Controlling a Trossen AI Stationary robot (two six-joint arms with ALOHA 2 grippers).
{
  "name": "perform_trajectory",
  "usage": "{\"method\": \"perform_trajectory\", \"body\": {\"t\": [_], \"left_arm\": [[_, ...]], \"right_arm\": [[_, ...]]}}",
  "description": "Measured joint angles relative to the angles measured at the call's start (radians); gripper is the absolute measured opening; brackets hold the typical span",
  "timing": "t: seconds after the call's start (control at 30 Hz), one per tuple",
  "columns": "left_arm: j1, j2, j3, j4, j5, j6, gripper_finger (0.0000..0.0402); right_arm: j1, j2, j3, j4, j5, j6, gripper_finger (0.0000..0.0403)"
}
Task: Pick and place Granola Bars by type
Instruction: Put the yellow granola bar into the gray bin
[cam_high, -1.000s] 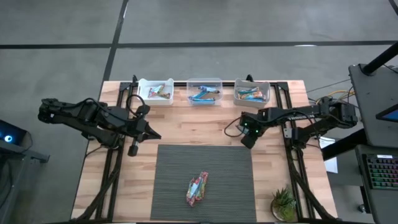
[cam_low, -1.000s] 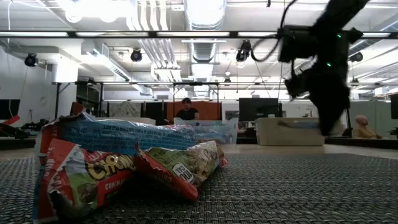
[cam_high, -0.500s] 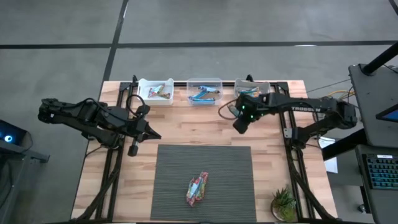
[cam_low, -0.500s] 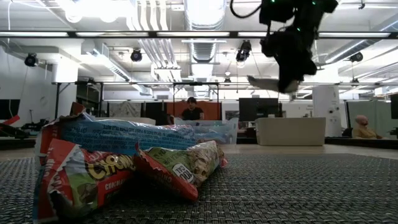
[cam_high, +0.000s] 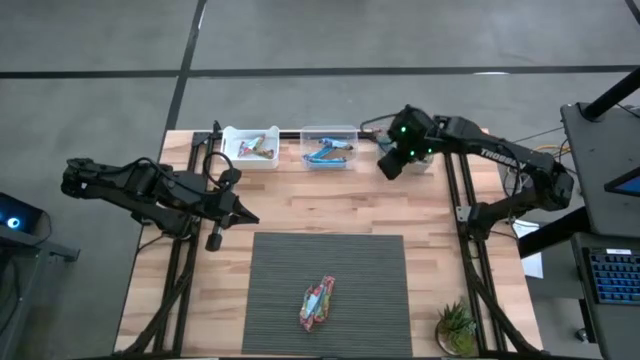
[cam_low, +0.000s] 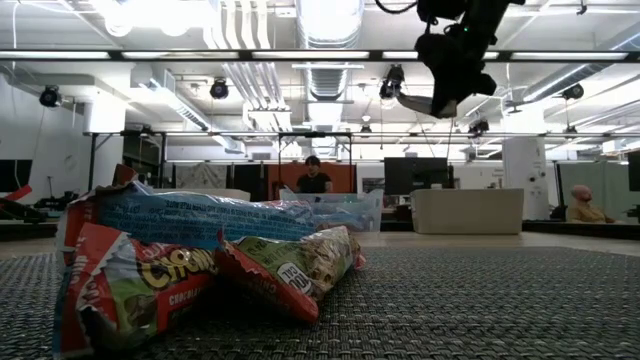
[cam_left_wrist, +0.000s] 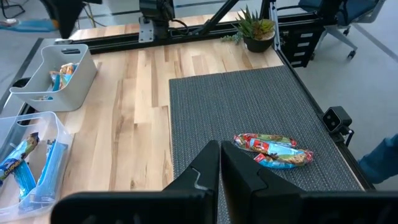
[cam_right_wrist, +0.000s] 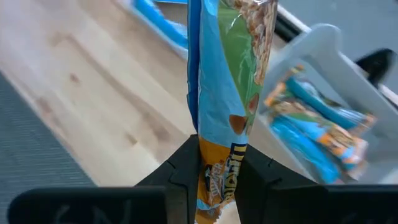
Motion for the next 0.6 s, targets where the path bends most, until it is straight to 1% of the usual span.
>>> {"method": "perform_trajectory", "body": {"t": [0.23,0.6], "left_arm": [[0.000,0.000,0.000,0.000,0.000,0.000,0.0000],[0.000,0.000,0.000,0.000,0.000,-0.001,0.0000]], "right_arm": [[-0.130,0.000,0.001,-0.095,-0.001,-0.108,0.0065],[-0.327,0.001,0.000,-0.194,0.012,-0.375,0.0066]]}}
